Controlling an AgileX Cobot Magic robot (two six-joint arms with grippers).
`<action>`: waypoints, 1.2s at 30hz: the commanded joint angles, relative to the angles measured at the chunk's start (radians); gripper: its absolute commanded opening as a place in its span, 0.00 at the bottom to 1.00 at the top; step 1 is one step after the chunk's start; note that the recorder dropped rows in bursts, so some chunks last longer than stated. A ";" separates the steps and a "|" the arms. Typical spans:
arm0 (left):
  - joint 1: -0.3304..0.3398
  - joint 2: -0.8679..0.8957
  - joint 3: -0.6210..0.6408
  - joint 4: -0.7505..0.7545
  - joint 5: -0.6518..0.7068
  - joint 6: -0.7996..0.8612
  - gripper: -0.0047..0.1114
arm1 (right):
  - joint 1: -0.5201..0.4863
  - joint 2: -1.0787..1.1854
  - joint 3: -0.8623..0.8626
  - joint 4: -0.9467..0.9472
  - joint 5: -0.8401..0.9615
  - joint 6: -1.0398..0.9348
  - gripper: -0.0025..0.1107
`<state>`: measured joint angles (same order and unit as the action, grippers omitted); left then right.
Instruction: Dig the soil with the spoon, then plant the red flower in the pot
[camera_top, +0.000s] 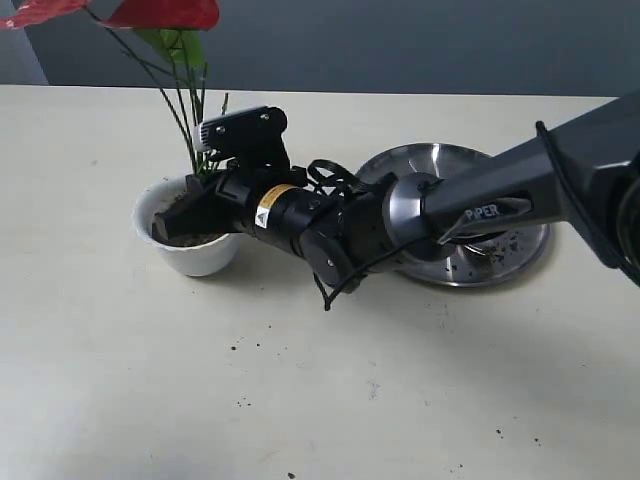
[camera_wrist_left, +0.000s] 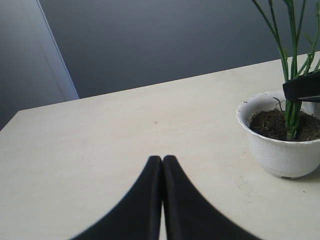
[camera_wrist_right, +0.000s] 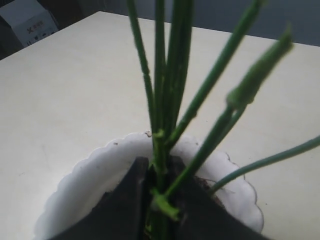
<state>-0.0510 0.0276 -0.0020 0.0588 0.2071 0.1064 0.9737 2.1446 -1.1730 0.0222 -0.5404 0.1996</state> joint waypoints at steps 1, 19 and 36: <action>-0.002 -0.004 0.002 -0.004 -0.006 -0.005 0.04 | 0.009 0.004 0.015 -0.103 0.079 0.092 0.02; -0.002 -0.004 0.002 -0.004 -0.006 -0.005 0.04 | 0.033 0.011 0.015 -0.123 0.086 0.093 0.02; -0.002 -0.004 0.002 -0.004 -0.006 -0.005 0.04 | 0.033 -0.007 0.013 -0.218 0.097 0.092 0.38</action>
<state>-0.0510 0.0276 -0.0020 0.0588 0.2071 0.1064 1.0048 2.1450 -1.1705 -0.1808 -0.5097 0.2836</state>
